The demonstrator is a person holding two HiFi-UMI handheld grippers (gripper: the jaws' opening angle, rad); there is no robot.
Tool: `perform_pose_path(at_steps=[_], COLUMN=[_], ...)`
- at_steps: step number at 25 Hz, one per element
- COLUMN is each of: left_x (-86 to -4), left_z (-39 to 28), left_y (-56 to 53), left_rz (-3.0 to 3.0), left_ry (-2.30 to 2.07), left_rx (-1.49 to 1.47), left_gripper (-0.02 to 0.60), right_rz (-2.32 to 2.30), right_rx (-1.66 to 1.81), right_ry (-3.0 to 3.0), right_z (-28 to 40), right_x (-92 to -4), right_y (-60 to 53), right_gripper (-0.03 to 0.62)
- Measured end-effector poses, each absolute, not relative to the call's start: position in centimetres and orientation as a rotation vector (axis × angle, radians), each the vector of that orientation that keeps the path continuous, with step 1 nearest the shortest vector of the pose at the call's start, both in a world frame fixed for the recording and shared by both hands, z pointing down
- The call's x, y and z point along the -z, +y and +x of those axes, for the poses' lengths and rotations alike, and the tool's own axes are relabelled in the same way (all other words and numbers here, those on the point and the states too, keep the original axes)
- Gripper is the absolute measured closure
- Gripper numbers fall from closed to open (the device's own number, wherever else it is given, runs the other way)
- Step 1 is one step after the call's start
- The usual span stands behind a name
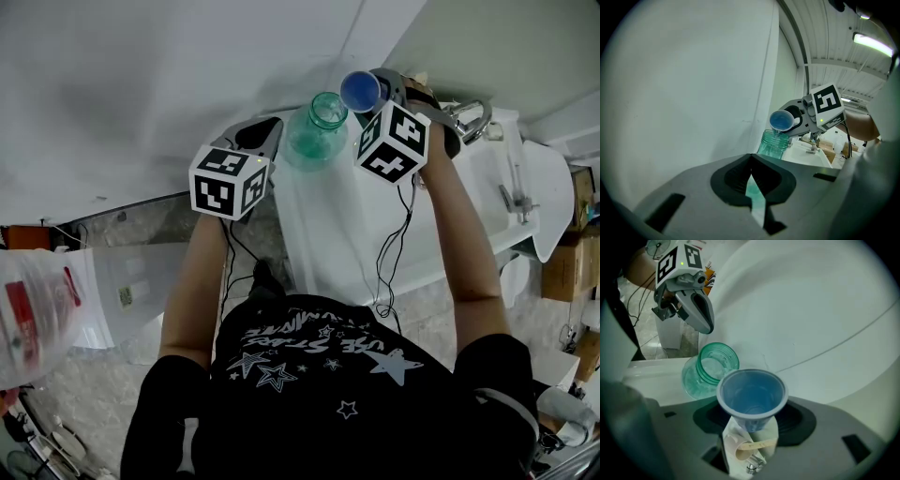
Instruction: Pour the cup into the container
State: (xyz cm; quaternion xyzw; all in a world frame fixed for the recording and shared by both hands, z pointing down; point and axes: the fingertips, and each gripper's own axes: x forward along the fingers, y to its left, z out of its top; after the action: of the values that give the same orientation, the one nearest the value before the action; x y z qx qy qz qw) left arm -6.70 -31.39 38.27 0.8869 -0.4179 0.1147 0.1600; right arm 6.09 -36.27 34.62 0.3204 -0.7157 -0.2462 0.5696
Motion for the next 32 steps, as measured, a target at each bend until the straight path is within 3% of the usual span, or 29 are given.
perform_pose_path(at_steps=[32], left_x=[-36.8], left_z=[-6.7], left_y=[-28.7], left_rz=[2.518], left_ry=[-1.279], left_rx=[-0.322], left_gripper=[0.572], right_rz=[0.871], right_rx=[0.273], right_ry=[-2.034], right_z=[6.5], right_x=[-33.0], right_y=[-34.1], right_gripper=[0.321])
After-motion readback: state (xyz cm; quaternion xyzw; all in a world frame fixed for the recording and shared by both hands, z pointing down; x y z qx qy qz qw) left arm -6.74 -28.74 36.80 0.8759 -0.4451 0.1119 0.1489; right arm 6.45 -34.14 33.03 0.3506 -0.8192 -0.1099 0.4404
